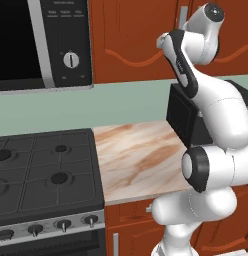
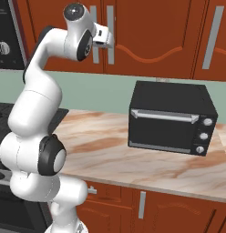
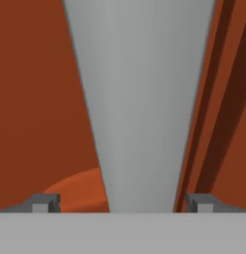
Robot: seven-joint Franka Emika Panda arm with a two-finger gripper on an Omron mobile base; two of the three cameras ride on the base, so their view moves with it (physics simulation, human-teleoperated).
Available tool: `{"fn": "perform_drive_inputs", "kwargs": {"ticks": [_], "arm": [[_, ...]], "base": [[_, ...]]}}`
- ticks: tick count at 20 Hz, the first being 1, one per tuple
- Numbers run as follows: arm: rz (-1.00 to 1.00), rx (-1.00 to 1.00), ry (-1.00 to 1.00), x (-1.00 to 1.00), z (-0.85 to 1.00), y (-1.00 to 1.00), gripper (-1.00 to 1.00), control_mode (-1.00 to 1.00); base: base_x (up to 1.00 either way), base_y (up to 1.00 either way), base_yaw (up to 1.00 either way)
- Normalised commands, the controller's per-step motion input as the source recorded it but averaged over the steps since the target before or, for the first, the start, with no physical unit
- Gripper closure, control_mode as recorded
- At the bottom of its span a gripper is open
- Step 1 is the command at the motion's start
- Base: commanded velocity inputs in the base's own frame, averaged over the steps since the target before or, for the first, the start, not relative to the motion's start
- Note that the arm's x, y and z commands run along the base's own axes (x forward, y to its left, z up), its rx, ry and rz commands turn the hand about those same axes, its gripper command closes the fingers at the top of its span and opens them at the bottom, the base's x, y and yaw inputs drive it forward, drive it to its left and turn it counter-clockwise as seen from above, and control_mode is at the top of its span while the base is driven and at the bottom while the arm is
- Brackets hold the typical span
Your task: Get the candle and the liquor from the cabinet and move them to the dining counter.
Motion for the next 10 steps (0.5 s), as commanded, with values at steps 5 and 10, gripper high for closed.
{"fn": "perform_drive_inputs", "kwargs": {"ticks": [5,10], "arm": [[0.0,-0.01,-0.19,0.43,-0.14,0.05,1.0,-1.0],[0.0,-0.01,-0.29,0.41,-0.18,0.21,1.0,-1.0]], "base": [[0.0,0.0,0.0],[0.0,0.0,0.0]]}}
